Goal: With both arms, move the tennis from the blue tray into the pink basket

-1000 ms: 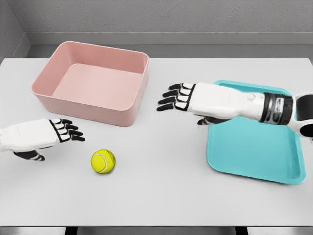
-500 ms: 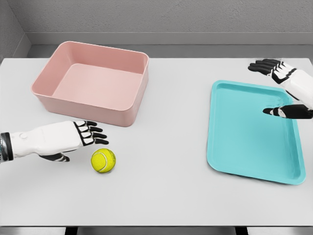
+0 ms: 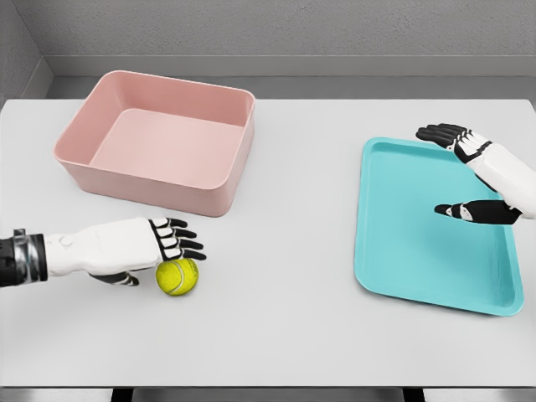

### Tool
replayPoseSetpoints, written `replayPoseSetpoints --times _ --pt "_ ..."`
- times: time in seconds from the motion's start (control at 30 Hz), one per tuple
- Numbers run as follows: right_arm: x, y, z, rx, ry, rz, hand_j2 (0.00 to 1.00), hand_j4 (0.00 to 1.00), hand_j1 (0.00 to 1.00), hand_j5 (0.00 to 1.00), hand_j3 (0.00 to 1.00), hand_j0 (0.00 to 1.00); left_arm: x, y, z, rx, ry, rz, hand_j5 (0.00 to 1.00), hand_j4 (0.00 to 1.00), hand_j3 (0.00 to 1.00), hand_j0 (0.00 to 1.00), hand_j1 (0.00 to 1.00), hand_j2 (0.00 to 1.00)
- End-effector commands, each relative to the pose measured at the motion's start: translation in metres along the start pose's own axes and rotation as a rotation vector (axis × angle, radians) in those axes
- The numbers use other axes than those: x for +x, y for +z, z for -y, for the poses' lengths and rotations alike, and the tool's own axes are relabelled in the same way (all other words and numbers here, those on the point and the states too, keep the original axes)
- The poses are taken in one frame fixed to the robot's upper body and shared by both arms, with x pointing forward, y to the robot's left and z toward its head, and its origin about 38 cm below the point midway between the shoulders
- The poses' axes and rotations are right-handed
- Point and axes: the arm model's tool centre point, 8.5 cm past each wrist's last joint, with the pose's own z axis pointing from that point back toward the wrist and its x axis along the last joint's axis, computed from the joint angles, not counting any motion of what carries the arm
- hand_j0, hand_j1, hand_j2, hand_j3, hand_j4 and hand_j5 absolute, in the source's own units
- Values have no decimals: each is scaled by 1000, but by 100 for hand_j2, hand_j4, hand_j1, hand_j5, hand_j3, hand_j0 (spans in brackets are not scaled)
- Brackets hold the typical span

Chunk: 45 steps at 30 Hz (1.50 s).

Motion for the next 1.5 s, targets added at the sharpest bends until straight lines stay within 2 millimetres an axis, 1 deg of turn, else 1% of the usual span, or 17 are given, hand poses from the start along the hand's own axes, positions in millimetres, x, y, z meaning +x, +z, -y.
replayPoseSetpoints --times 0.0,0.03,0.1,0.33,0.57,0.77,0.87,1.17,1.2,1.23,1.27,1.33,1.37,1.47 --pt "-1 1 -1 -7 -11 -4 100 100 100 100 100 100 1 -1 1 0 8 4 100 100 100 100 100 100" --pt "-3 1 -1 -6 -14 -9 100 100 100 100 100 100 1 -1 1 0 9 4 100 100 100 100 100 100" --pt "-13 6 -5 -1 -31 -40 100 100 100 100 100 100 2 -2 2 -3 11 8 100 100 100 100 100 100" --pt "-12 4 -2 -7 -25 -35 100 100 100 100 100 100 7 -12 4 8 20 31 100 100 100 100 100 100" --pt "-12 4 -1 -10 -25 -34 100 100 100 100 100 100 10 -16 8 4 29 45 100 100 100 100 100 100" --pt "-13 4 -1 -9 -24 -35 100 100 100 100 100 100 10 -16 8 4 29 46 100 100 100 100 100 100" --pt "-12 4 -1 -9 -23 -33 100 100 100 100 100 100 11 -16 8 4 30 47 88 88 88 88 88 88" --pt "-12 4 -2 -10 -26 -35 100 100 100 100 100 100 16 -21 15 -19 42 65 88 88 88 88 88 88" --pt "-13 4 -2 -10 -27 -36 100 100 100 100 100 100 16 -21 16 -22 42 65 82 82 82 82 82 82" --pt "-13 4 -2 -10 -27 -36 100 100 100 100 100 100 16 -21 17 -36 44 66 73 73 73 73 73 73" --pt "-13 5 -2 -8 -27 -37 100 100 100 100 100 100 16 -21 17 -34 46 67 70 70 70 70 70 70" --pt "-13 5 -3 -9 -28 -37 100 100 100 100 100 100 14 -19 15 -33 44 62 68 68 68 68 68 68" --pt "-13 5 -3 -9 -28 -37 100 100 100 100 100 100 12 -18 12 -30 39 58 68 68 68 68 68 68" --pt "-12 5 -3 -9 -29 -36 100 100 100 100 100 100 10 -15 12 -36 36 51 68 68 68 68 68 68"
